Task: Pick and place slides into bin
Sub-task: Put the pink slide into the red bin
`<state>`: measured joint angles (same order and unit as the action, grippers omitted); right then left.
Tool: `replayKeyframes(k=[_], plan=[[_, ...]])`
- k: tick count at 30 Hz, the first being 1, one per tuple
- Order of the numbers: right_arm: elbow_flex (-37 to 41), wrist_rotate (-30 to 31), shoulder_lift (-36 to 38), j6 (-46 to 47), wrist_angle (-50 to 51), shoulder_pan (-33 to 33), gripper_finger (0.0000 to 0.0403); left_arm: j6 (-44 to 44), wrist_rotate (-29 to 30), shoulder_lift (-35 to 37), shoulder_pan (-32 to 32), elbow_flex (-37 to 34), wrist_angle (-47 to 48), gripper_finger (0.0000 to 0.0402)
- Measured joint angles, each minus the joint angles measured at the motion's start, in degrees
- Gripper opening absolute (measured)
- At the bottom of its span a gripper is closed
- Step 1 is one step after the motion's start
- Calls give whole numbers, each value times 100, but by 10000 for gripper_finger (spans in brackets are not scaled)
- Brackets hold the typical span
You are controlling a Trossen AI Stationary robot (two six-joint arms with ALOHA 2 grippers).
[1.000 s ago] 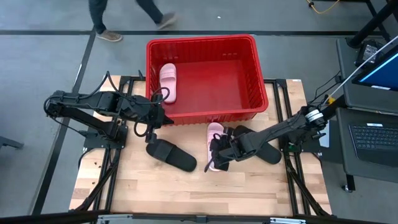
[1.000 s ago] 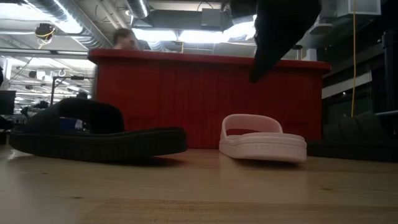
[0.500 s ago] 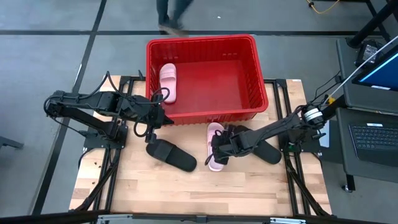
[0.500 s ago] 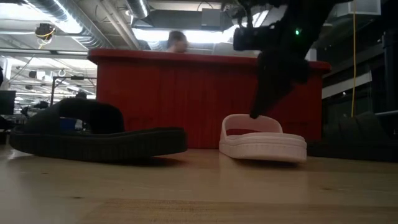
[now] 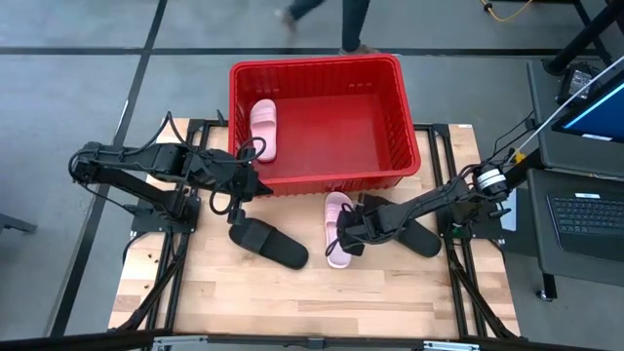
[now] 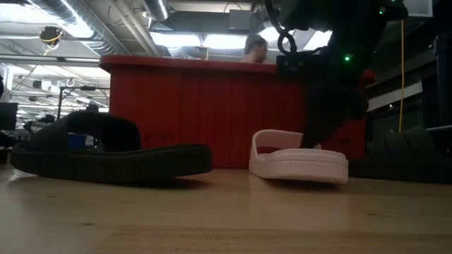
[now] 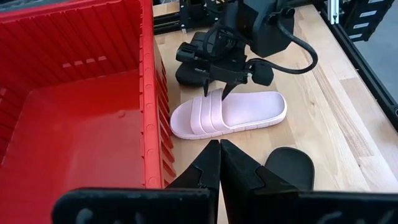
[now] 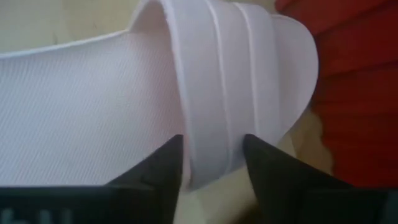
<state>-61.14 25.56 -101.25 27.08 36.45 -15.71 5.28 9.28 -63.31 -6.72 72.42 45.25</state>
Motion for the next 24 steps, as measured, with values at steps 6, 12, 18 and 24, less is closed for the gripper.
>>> replayKeyframes(k=[6,12,18,24], plan=[[9,-117,0,110,-141,2,29,-124,-2,-2,0,0,0,6],[13,-294,84,136,-129,2,13,-290,-2,-1,0,0,0,6],[15,-399,415,426,-42,-7,13,-299,-2,-2,0,0,0,6],[15,-592,954,718,192,-135,13,-302,-1,0,0,0,-3,6]])
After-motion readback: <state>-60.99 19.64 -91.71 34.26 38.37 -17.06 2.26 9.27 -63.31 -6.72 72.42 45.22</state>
